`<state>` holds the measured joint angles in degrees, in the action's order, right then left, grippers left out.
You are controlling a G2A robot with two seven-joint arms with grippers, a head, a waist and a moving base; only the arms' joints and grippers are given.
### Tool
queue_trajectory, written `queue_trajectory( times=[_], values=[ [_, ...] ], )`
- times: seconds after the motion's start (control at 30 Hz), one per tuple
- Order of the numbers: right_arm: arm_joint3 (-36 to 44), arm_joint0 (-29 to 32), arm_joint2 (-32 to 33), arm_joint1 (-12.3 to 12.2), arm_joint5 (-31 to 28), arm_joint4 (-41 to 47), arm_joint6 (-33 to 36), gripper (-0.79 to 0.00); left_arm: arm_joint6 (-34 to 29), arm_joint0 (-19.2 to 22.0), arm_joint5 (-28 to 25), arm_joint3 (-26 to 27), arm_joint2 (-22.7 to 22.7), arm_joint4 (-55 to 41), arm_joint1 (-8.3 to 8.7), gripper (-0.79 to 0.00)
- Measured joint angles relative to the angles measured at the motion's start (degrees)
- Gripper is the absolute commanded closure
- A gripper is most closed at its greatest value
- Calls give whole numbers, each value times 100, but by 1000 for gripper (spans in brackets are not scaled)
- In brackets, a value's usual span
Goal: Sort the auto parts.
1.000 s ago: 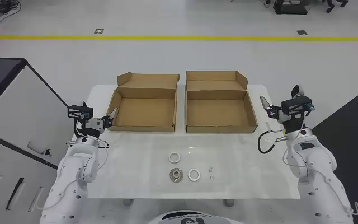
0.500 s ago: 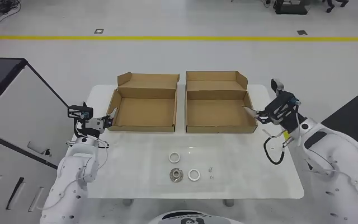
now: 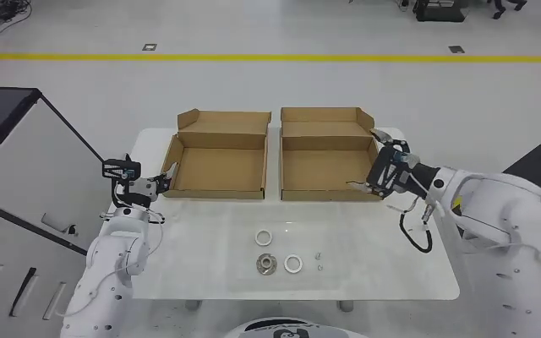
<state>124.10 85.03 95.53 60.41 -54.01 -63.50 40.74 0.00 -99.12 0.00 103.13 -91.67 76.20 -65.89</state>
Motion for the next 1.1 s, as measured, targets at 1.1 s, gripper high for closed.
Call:
queue_trajectory(
  times=[1.1],
  values=[
    [117, -3300, -4704, -2083, 159, 1118, 1114, -785, 0, 0, 0, 0, 0, 0, 0, -785]
  ],
)
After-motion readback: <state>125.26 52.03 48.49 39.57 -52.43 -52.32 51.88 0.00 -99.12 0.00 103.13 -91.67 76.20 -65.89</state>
